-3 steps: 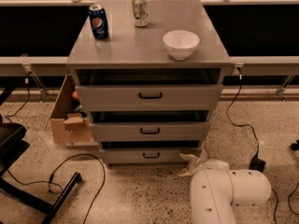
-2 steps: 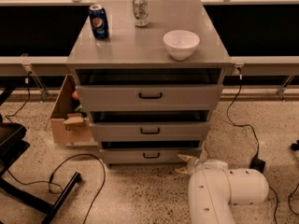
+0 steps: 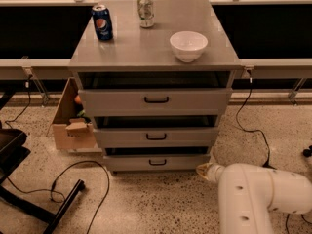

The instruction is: Close bottom drawer

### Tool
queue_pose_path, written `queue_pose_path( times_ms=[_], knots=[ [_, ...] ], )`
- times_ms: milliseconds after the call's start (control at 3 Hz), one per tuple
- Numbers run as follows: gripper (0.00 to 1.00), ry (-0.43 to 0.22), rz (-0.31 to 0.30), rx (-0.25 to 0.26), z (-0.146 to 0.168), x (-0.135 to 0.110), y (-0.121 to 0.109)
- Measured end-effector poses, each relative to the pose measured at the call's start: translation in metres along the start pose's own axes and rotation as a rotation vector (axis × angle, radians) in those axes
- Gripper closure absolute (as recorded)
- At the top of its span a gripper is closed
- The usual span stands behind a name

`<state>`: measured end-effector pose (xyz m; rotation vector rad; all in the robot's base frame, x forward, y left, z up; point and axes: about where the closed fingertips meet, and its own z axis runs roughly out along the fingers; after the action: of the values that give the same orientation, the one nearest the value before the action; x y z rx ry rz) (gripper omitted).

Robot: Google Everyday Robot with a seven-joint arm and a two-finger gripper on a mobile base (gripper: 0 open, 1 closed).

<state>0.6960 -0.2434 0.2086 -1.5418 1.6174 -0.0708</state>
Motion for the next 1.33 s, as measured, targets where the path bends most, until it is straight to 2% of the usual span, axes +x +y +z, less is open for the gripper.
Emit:
queue_pose_path(
  times_ms=[333, 667, 1000, 1333],
  knots=[
    [1.00, 0.128, 0.030, 0.043, -0.070, 0.013, -0.017],
    [1.00, 0.277, 0.098, 0.065, -0.167, 0.030, -0.018],
    [1.00, 0.395, 0.121, 0.046, -0.258, 0.027, 0.001],
    [1.00, 0.430, 0.021, 0.084, -0.322, 0.000, -0.009]
  ],
)
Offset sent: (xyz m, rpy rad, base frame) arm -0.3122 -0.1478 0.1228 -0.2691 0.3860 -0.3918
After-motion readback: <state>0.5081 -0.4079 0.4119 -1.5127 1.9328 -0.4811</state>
